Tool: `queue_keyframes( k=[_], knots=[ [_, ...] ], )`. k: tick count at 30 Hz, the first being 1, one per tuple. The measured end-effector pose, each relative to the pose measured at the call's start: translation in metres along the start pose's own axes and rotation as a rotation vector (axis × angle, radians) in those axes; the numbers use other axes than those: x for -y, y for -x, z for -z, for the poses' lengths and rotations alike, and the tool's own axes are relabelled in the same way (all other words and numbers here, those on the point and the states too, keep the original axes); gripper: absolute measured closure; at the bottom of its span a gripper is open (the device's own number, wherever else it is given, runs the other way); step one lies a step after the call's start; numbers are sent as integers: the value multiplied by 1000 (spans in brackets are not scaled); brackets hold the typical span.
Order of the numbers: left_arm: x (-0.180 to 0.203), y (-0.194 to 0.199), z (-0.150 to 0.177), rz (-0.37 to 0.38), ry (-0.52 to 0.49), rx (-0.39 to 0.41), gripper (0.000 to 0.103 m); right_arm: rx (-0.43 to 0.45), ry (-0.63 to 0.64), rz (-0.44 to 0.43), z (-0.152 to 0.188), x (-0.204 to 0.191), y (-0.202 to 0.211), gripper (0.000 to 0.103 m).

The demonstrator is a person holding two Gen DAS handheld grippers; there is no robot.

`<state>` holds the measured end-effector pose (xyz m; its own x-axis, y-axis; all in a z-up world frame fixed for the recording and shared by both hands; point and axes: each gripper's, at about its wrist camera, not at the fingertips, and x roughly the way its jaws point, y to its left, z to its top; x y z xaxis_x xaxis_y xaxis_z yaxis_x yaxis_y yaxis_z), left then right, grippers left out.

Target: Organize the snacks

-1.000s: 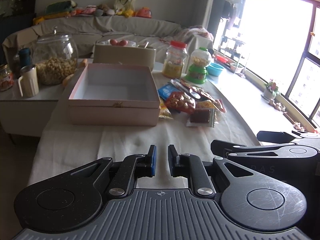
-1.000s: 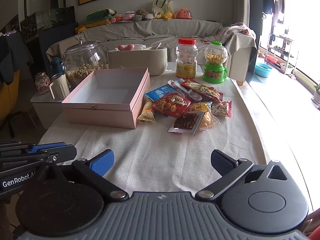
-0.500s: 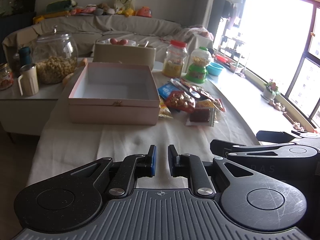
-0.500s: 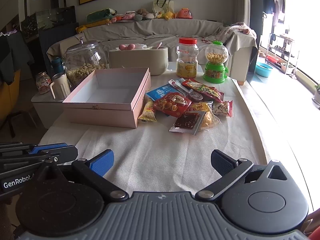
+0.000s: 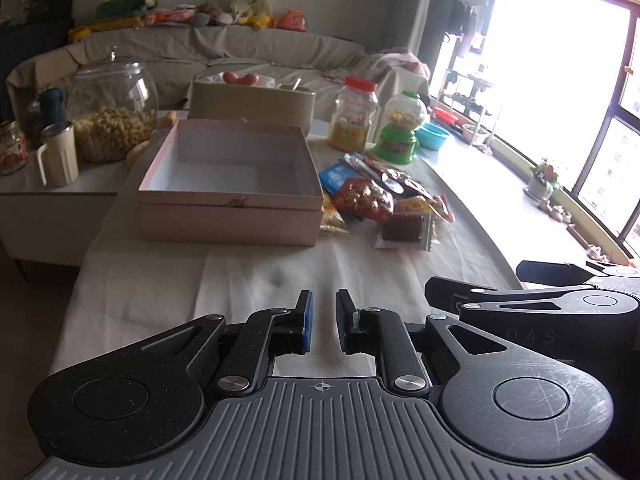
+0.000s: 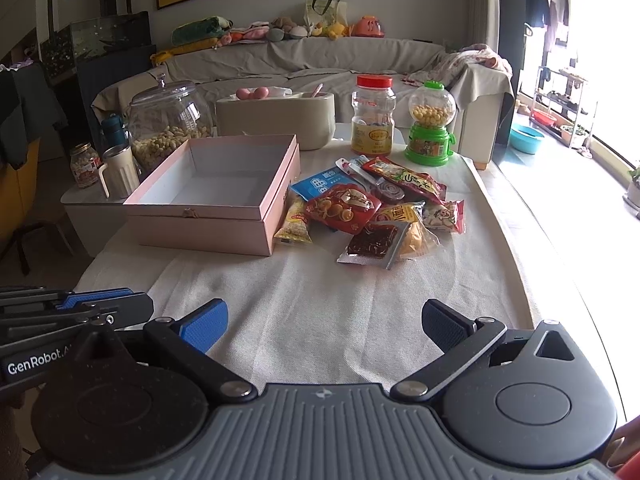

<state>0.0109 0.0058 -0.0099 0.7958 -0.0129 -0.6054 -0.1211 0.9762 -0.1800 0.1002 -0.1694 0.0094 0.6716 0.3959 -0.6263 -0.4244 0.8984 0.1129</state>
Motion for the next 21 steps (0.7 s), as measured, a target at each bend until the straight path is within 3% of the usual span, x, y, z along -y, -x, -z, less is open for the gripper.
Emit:
queue_keyframes(
  k=[15, 17, 21],
  knots=[
    [-5, -43, -9, -9, 37, -76, 86, -38, -8, 50, 0, 22, -30, 0],
    [-7, -54, -12, 26, 50, -80, 85, -36, -15, 61, -1, 31, -38, 0],
    [-8, -83, -19, 194, 76, -100, 85, 57, 14, 21, 0, 48, -52, 0]
  ],
)
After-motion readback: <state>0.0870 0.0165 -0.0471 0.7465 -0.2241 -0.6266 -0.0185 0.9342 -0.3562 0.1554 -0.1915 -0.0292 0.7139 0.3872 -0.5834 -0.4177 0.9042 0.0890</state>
